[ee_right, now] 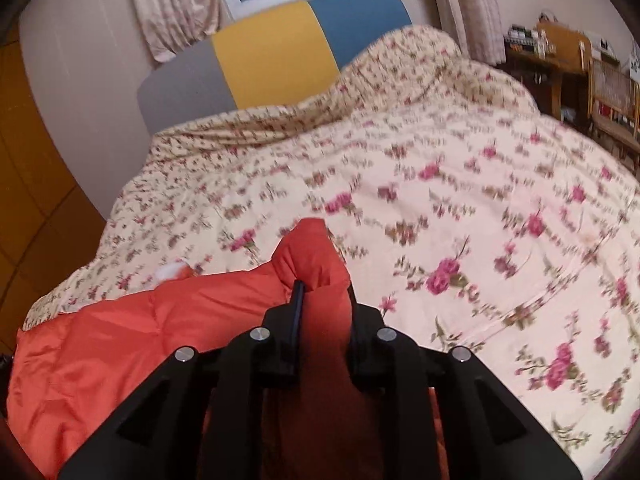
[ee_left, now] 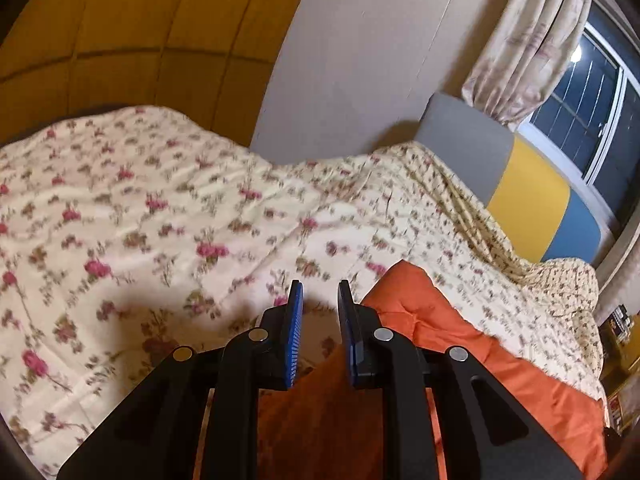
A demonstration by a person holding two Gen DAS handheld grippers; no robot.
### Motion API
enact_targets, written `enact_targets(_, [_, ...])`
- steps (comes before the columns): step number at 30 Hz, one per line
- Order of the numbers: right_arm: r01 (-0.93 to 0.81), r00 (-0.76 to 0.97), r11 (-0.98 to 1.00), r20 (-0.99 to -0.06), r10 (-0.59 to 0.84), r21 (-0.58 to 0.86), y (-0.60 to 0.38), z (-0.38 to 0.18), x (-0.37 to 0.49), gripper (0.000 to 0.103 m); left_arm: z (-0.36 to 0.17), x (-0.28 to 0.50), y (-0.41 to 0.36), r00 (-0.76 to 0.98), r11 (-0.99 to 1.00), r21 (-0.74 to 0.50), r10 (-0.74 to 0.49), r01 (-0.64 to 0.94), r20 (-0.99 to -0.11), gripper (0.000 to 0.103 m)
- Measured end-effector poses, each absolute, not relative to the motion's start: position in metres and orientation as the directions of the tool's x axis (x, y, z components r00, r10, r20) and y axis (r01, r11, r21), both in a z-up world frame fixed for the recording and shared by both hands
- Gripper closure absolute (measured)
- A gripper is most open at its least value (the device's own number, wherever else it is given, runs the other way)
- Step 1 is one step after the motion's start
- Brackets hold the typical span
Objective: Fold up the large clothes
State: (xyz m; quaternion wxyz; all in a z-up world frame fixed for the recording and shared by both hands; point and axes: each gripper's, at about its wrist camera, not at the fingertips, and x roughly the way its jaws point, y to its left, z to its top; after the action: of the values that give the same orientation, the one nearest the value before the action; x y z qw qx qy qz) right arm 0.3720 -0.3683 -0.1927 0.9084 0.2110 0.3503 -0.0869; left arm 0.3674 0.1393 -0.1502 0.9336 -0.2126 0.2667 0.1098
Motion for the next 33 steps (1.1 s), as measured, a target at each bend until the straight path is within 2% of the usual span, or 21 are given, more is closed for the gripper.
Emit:
enact_targets(6, [0.338,0.673,0.875,-0.739,0.033,0.346,-0.375,-0.217,0.394,0.079,-0.176,0.385,0.139,0.795,0.873,-0.355,0.059,-0.334,-0.603,0.085])
enact_targets(11, [0.344,0.676,0.875,-0.737,0.021,0.34,-0.375,-0.218,0.394,0.079,-0.191,0.4,0.14,0.745,0.868,-0.364,0.011,-0.339,-0.666,0.085])
enact_targets(13, [0.339,0.694,0.87,-0.719,0.026,0.359,-0.377,-0.215,0.389,0.073,-0.19,0.398,0.139,0.746,0.868,-0.367,0.005,-0.334,-0.666,0.085])
enact_targets(15, [0.323,0.747,0.856,-0.665,0.031,0.403,-0.381,-0.205,0.376,0.054,-0.18,0.39,0.136,0.752,0.873,-0.354,0.021,-0.335,-0.659,0.085])
enact_targets(18, [0.271,0.816,0.864,-0.577,0.027,0.424,-0.38,-0.177,0.348,0.053,-0.155,0.363,0.123,0.801,0.902,-0.314,0.056,-0.296,-0.596,0.085])
enact_targets(20, [0.19,0.843,0.887,-0.534,0.073,0.42,-0.367,-0.157,0.326,0.053,-0.135,0.334,0.105,0.841,0.929,-0.304,0.012,-0.209,-0.541,0.077])
enact_targets(22, [0.094,0.851,0.904,-0.505,0.145,0.417,-0.349,-0.145,0.308,0.052,-0.121,0.309,0.086,0.875,0.947,-0.298,-0.042,-0.119,-0.482,0.048])
enact_targets(24, [0.037,0.83,0.921,-0.525,0.188,0.388,-0.33,-0.144,0.305,0.052,-0.111,0.288,0.058,0.903,0.967,-0.255,-0.09,-0.022,-0.421,0.039])
enact_targets(26, [-0.021,0.793,0.936,-0.564,0.229,0.351,-0.308,-0.147,0.312,0.053,-0.106,0.283,0.017,0.895,0.986,-0.146,-0.132,0.076,-0.426,0.037])
enact_targets(28, [-0.033,0.774,0.958,-0.599,0.204,0.284,-0.288,-0.152,0.323,0.053,-0.109,0.294,-0.015,0.87,0.987,-0.07,-0.16,0.144,-0.467,0.037])
enact_targets(30, [-0.031,0.731,0.973,-0.659,0.178,0.228,-0.272,-0.162,0.344,0.053,-0.117,0.313,-0.041,0.842,0.984,0.007,-0.149,0.179,-0.519,0.037])
enact_targets(33, [-0.01,0.724,0.978,-0.673,0.152,0.209,-0.265,-0.172,0.363,0.053,-0.143,0.351,-0.065,0.779,0.971,0.111,-0.098,0.211,-0.619,0.037])
